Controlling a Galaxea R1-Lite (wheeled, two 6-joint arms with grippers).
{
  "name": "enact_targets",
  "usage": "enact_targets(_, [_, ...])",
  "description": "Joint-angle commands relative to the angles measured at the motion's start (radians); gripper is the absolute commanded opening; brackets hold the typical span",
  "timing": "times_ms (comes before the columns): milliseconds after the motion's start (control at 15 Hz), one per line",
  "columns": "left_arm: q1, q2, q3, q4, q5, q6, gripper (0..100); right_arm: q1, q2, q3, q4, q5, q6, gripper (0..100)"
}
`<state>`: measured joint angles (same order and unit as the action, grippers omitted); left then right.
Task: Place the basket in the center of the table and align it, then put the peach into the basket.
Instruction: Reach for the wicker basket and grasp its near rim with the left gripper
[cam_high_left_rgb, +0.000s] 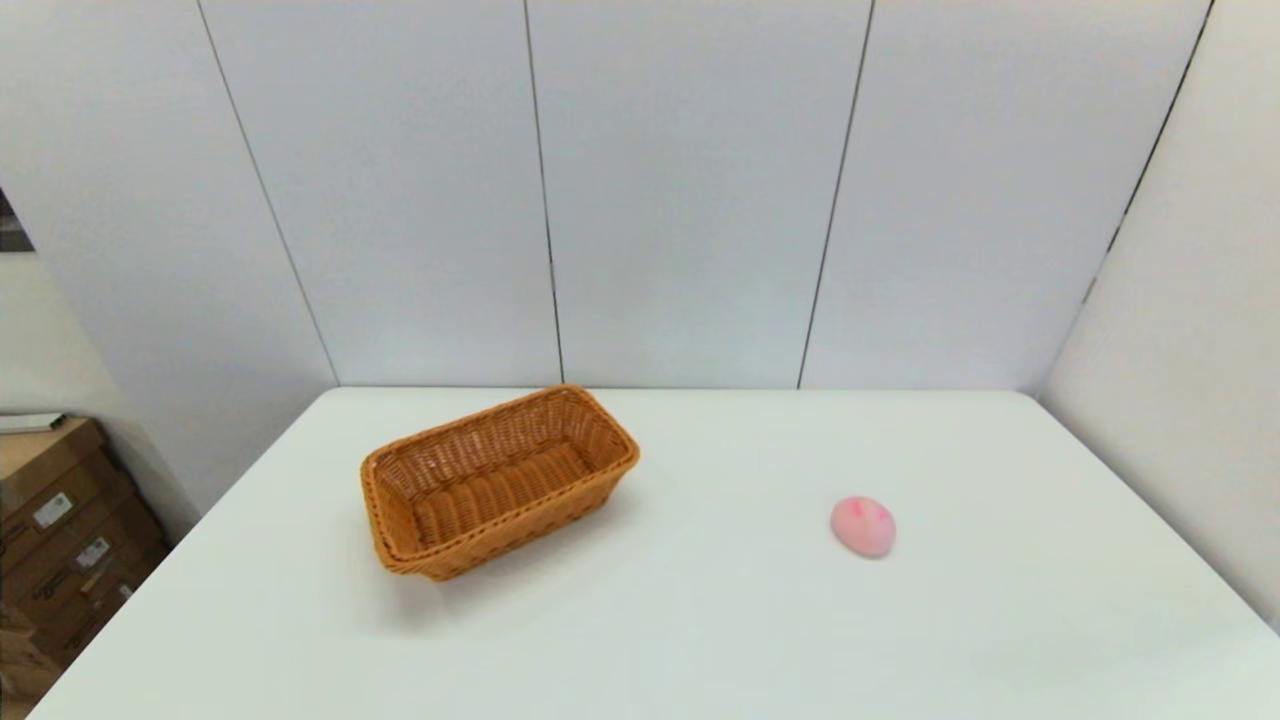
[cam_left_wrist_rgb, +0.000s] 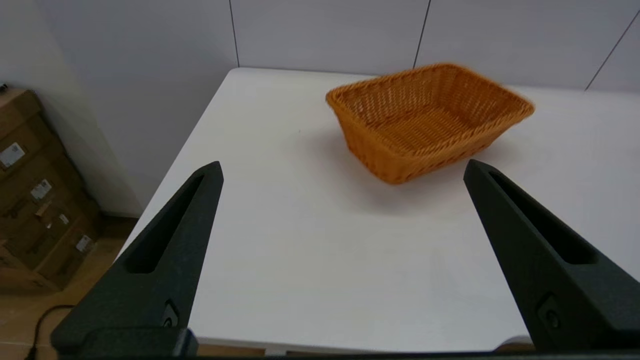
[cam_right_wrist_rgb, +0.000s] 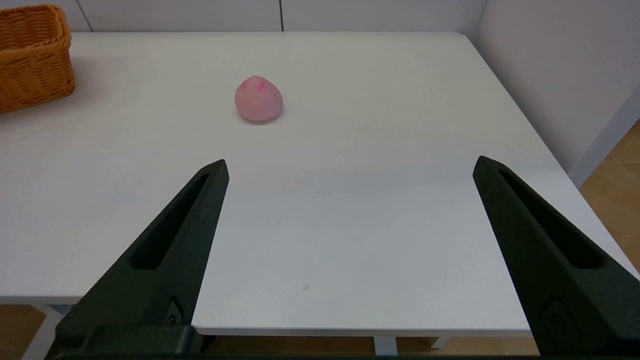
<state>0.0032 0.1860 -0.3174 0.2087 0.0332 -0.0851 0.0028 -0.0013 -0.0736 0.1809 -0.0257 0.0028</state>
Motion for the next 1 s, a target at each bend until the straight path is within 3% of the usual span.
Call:
enact_targets(67, [0.003, 0.636, -0.428, 0.006, 0.008, -0.188, 100, 0.0, 0.0, -0.002, 0.003, 0.0, 0.0, 100])
enact_targets(333, [-0.017, 1.067, -0.546, 0.018, 0.008, -0.39, 100, 0.0, 0.0, -0.002, 0.009, 0.0, 0.0, 100])
enact_targets(1000, [-0.16, 1.529, -0.578, 0.018, 0.048, -0.575, 100, 0.0, 0.0, -0.002, 0.009, 0.0, 0.0, 100])
